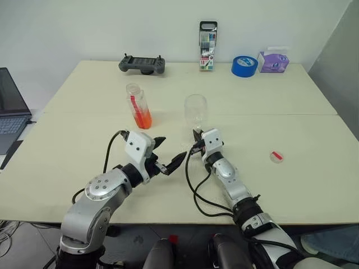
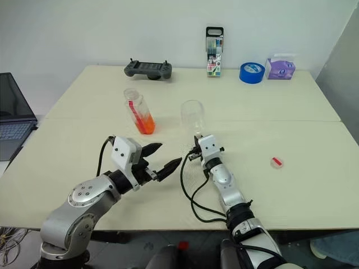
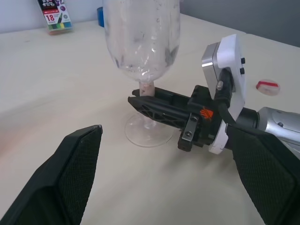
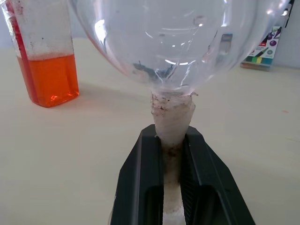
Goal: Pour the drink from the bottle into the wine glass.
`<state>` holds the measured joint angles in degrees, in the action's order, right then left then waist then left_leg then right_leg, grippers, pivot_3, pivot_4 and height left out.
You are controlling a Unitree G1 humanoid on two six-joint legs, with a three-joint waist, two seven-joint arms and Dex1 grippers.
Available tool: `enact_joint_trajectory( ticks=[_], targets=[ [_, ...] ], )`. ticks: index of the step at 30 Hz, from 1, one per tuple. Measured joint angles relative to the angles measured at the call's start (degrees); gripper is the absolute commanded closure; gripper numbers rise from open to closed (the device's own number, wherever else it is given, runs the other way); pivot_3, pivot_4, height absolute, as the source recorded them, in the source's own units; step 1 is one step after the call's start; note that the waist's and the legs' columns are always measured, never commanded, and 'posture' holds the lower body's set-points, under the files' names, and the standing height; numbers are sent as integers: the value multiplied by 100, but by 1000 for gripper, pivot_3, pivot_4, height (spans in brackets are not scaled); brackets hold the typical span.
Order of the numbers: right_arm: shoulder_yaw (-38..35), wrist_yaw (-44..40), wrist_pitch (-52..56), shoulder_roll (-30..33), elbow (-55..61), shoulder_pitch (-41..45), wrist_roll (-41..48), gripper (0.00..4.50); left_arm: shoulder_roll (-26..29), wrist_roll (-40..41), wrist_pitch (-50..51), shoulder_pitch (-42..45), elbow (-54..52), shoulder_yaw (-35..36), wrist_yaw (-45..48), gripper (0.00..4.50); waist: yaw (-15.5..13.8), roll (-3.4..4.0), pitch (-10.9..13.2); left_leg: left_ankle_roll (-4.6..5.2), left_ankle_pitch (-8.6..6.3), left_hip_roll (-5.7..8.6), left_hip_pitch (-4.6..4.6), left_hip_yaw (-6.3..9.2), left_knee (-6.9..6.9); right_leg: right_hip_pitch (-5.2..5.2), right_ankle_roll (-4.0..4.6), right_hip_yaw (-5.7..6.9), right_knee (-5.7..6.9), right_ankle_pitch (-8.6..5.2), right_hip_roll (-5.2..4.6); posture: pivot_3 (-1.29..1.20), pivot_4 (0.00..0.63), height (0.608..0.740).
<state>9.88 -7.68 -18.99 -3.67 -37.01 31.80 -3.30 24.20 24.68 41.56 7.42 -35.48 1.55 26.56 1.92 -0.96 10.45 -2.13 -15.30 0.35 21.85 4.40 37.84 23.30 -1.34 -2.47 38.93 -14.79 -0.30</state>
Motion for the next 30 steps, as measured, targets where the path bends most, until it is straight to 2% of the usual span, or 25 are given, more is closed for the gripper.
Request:
enact_joint_trajectory(
  ticks=[8,20,26,30],
  targets=[
    [-5,-58,315,93,340,-138,-5,4338,37,-43,-127,-7,164,-112,36,0,-5,0,0,0,0,0,0,3,1,-1,0,-2,0,0,0,0,150,740],
    [-78,-163,648,139,268,-197,-2,115,3,-101,-218,174,445,-130,-72,0,2,-1,1,0,0,-2,2,5,-1,1,0,-2,0,0,0,0,150,740],
    [-60,-251,752,260,447,-224,-18,15,0,-115,-228,227,502,-131,-96,0,0,-1,1,0,0,-1,3,5,0,1,0,-1,0,0,0,0,150,740],
    [-11,-395,987,371,1004,-480,-13,15,-180,-297,-369,330,722,-158,-266,0,-7,-2,1,0,0,0,4,5,1,1,-1,-2,-2,-1,-1,0,150,740]
  ],
)
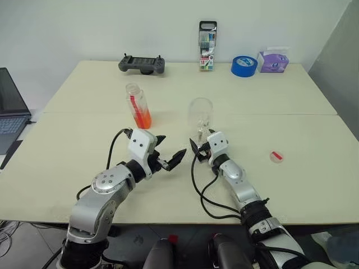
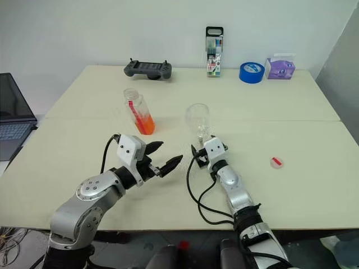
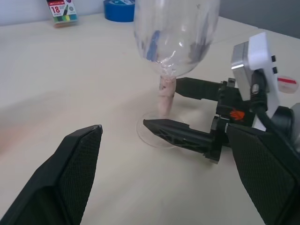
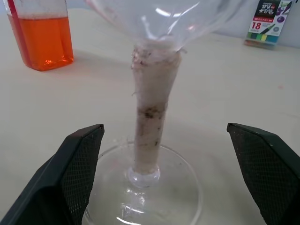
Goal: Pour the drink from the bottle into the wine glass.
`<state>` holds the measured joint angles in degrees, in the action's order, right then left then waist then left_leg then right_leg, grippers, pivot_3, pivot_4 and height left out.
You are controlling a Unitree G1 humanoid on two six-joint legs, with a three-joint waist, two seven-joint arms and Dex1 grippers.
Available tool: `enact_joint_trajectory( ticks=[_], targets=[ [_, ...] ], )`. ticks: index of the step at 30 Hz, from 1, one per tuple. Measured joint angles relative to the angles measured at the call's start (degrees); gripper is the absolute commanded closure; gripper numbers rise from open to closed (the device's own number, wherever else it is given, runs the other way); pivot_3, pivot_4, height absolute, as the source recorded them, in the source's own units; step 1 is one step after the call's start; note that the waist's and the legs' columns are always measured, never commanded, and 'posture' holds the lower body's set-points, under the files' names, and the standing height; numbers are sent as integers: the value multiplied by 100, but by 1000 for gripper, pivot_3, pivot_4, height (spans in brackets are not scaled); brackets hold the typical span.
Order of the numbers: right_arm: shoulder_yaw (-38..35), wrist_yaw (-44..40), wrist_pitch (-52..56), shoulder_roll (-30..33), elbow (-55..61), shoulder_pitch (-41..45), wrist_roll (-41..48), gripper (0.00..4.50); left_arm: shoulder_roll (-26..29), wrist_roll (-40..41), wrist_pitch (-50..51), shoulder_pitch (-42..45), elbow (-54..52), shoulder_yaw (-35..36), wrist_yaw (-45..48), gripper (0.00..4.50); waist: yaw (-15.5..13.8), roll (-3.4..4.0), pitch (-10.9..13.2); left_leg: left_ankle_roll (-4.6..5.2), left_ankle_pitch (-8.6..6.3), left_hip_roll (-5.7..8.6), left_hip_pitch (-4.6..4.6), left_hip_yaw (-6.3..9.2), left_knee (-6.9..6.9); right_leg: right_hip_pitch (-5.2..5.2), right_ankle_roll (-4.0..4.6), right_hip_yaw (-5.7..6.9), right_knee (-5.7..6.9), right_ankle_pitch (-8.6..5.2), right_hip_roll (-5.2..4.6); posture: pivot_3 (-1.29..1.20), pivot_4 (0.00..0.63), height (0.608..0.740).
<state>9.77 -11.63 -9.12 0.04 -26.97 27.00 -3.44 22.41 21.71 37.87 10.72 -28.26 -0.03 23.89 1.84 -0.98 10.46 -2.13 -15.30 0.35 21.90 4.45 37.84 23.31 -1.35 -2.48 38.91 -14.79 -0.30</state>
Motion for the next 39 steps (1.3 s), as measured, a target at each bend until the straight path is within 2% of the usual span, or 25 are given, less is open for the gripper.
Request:
enact_joint_trajectory(
  ticks=[5,12,18,20,23,25,27,33,39],
  targets=[
    [99,-358,663,227,1281,-495,32,15,-406,-369,-333,157,355,41,-572,0,-4,0,0,0,0,-1,1,1,0,0,-1,-1,0,0,-2,0,150,740],
    [-16,-1068,2282,1019,3528,-1184,572,15,-673,-936,-748,133,701,165,-1322,0,-15,-3,1,-1,-1,1,3,6,1,-1,-3,3,-3,-2,-12,0,150,740],
    [-1001,-2062,4315,2753,5354,-1380,1838,15,-697,-1324,-1097,278,1406,509,-1786,0,-27,-14,9,1,-1,10,9,7,4,-4,-15,16,-9,-8,-13,0,150,740],
    [-1473,-2606,5331,3543,5736,-1011,2807,15,-715,-1316,-1180,441,1559,619,-1824,0,-30,-15,13,1,-1,9,10,5,5,-4,-15,18,-13,-9,-9,0,150,740],
    [-2293,-3190,6653,4535,5767,219,4398,15,-714,-1286,-1227,754,1687,741,-1835,0,-13,-12,25,4,-2,8,10,-4,3,-4,-6,19,-14,-4,-4,0,150,740],
    [-2700,-3363,7078,4954,5651,1151,5093,15,-713,-1263,-1205,1002,1731,837,-1853,0,-19,-16,25,10,-6,7,12,-5,-1,-12,-6,30,-32,-4,9,0,150,740],
    [-2788,-3530,7317,5208,5507,1770,5595,15,-697,-1258,-1197,1203,1804,939,-1852,0,-25,-23,21,15,-9,4,17,1,-5,-13,-2,30,-39,-1,11,0,150,740],
    [-2179,-3688,7329,5315,4988,2267,5682,15,-579,-1337,-1314,1446,2589,912,-1692,0,-28,-23,22,16,-9,8,23,-16,7,-6,-3,20,-37,-1,-12,0,150,740],
    [-1904,-3700,7124,5258,4921,2285,5616,15,-564,-1395,-1609,1587,3004,930,-1633,0,-44,-24,23,15,-9,12,35,-5,8,-3,-6,20,-50,1,-43,0,150,740]
  ],
)
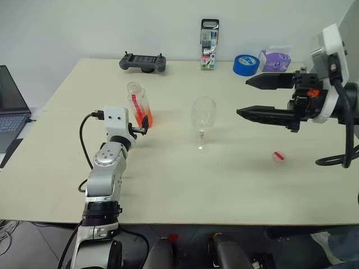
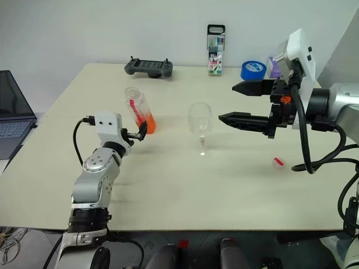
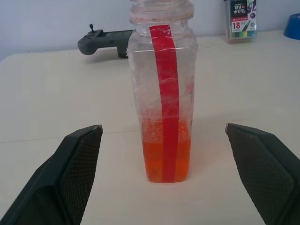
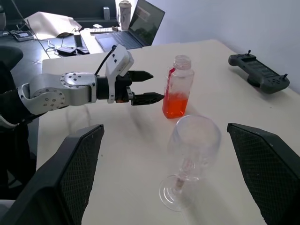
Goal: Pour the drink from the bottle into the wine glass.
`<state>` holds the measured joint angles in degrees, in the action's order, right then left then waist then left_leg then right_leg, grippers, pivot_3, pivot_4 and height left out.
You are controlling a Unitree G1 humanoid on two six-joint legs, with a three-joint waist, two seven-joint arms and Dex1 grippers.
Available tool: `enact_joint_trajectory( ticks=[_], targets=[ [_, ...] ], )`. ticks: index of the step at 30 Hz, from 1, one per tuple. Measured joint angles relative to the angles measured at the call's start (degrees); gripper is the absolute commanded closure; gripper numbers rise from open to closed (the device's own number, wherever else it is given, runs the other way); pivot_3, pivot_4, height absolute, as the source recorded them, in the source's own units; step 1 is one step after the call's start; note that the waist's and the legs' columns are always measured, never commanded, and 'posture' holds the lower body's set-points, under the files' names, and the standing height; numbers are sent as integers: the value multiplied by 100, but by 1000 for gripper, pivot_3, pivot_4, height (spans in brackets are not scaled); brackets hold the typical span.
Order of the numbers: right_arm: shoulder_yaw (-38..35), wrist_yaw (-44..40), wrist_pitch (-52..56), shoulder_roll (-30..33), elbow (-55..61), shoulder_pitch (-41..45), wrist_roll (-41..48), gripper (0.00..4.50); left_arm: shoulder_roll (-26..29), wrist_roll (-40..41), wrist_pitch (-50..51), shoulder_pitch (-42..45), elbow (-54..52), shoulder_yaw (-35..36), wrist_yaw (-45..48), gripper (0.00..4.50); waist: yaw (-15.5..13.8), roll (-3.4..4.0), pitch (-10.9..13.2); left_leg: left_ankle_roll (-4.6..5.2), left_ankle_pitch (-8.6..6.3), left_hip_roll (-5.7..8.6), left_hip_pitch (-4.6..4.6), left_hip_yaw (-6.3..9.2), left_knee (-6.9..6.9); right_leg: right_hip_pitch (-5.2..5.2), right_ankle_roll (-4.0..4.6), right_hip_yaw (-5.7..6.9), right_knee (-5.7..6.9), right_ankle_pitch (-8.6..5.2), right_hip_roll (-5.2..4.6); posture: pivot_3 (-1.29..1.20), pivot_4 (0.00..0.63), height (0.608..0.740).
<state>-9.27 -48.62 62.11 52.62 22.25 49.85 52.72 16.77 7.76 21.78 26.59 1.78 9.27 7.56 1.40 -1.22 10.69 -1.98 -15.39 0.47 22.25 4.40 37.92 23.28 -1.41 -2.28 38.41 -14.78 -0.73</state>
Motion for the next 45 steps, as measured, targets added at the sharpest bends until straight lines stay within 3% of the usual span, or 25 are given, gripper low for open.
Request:
enact_joint_trajectory(
  ticks=[9,20,29,33,39,42,45],
  targets=[
    [121,154,-37,-223,-103,194,16,15,78,67,-504,620,951,10,390,0,-5,0,0,-1,0,-1,6,5,-2,7,1,9,6,0,0,0,150,740],
    [157,325,-33,-344,-112,275,22,15,240,-97,-1649,1901,3064,7,612,0,-6,0,0,-1,1,3,26,6,1,26,1,15,13,1,-4,0,150,740],
    [158,532,-32,-440,-108,276,20,15,201,-165,-2448,2299,4317,-4,743,0,-3,0,0,-1,1,5,57,10,4,61,0,13,23,2,-8,0,150,740],
    [157,628,-29,-444,-101,275,25,0,201,-166,-2726,2330,4380,-8,837,898,-2,0,0,-2,1,5,68,4,3,84,0,8,38,2,-11,0,150,740],
    [155,733,-27,-447,-57,220,43,0,210,-207,-2861,2327,4390,-4,798,2648,-1,0,0,-1,2,5,67,5,6,84,0,9,46,2,-11,0,150,740],
    [103,890,-1,-472,26,24,71,0,219,-126,-2965,2221,4174,22,869,2668,-1,0,0,-1,2,4,68,5,6,84,0,9,45,2,-11,0,150,740],
    [-180,1225,14,-604,324,-669,142,0,302,25,-2889,1836,3097,16,1110,2668,-7,-4,2,-2,2,1,77,10,2,90,0,5,39,2,-14,0,150,740]
  ],
)
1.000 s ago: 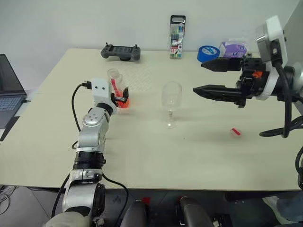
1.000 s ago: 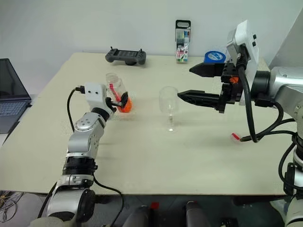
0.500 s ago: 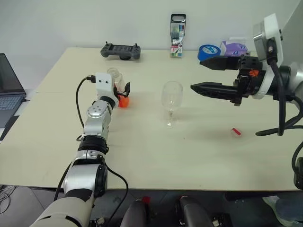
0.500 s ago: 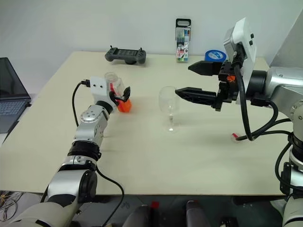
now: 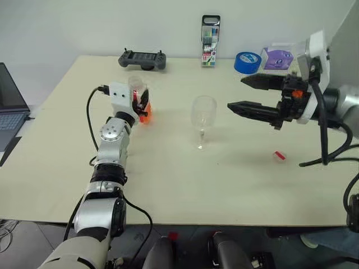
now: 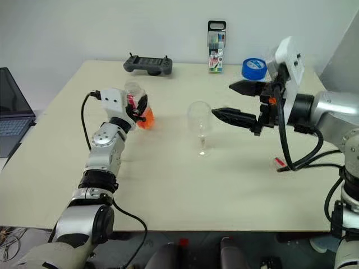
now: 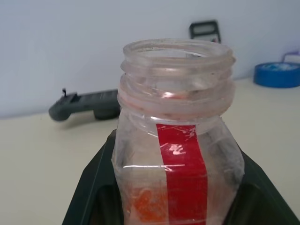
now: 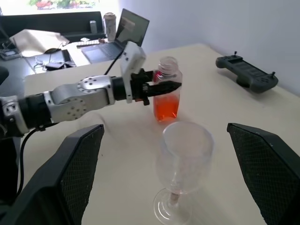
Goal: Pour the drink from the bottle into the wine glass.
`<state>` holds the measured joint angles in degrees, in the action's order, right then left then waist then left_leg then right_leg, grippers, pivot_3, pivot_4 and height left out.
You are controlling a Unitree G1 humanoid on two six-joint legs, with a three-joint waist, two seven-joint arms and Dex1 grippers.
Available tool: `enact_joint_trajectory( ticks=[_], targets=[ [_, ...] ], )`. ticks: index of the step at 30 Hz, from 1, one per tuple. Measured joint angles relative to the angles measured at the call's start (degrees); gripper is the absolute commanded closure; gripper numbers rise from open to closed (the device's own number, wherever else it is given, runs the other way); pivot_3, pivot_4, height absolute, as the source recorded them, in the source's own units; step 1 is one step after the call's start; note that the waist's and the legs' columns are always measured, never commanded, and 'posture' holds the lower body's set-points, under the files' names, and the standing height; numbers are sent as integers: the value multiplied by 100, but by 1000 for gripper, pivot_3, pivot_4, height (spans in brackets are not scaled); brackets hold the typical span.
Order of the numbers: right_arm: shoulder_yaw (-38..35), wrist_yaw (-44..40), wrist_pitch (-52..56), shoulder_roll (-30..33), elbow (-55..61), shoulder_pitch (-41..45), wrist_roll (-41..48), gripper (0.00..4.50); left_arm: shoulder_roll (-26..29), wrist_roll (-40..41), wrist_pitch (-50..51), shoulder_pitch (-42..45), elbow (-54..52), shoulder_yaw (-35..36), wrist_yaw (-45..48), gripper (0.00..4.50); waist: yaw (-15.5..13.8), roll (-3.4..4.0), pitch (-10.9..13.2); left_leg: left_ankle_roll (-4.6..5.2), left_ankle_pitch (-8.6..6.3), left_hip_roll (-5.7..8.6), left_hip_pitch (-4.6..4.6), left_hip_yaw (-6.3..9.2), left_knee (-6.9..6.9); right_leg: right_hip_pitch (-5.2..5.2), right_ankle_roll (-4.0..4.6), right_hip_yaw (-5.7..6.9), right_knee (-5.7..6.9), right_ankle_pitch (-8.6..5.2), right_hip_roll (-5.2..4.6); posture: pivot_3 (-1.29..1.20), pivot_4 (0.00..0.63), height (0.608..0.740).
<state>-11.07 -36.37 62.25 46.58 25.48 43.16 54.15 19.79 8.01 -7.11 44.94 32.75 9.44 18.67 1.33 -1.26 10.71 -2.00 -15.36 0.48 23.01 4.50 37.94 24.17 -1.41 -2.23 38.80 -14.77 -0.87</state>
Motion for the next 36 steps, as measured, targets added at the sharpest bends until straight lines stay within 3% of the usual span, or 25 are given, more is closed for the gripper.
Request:
enact_joint_trajectory(
  ticks=[7,11,19,28,36],
  targets=[
    [-150,1153,-294,-285,1078,-1412,-582,0,886,-79,747,-1091,-2917,-476,817,2674,13,0,-1,-4,2,1,-14,-2,5,-11,-4,-10,13,-3,2,0,150,740],
    [-244,1700,-628,-755,1335,-2091,-1002,0,1359,-542,626,-1285,-3497,-959,1319,2679,6,0,0,-4,10,2,-22,-13,9,-17,-4,-6,15,-3,35,0,150,740],
    [485,2012,-1237,-1449,1417,-2403,-1651,0,1350,-1351,112,-400,-2714,-1489,1316,2679,22,1,0,0,12,-1,-20,-21,6,-13,-4,-5,16,-2,47,0,150,740],
    [986,2087,-1543,-1577,1552,-2679,-2274,0,1234,-2274,-1036,339,-1118,-1837,795,2680,31,0,0,1,11,-2,-19,-19,5,-11,-3,-1,20,-2,47,0,150,740],
    [1244,2152,-1551,-1649,1662,-2675,-2523,0,990,-2836,-1607,793,-699,-2065,414,2680,29,0,0,1,11,3,-16,-18,9,-11,-4,-5,18,-2,44,0,150,740]
  ],
)
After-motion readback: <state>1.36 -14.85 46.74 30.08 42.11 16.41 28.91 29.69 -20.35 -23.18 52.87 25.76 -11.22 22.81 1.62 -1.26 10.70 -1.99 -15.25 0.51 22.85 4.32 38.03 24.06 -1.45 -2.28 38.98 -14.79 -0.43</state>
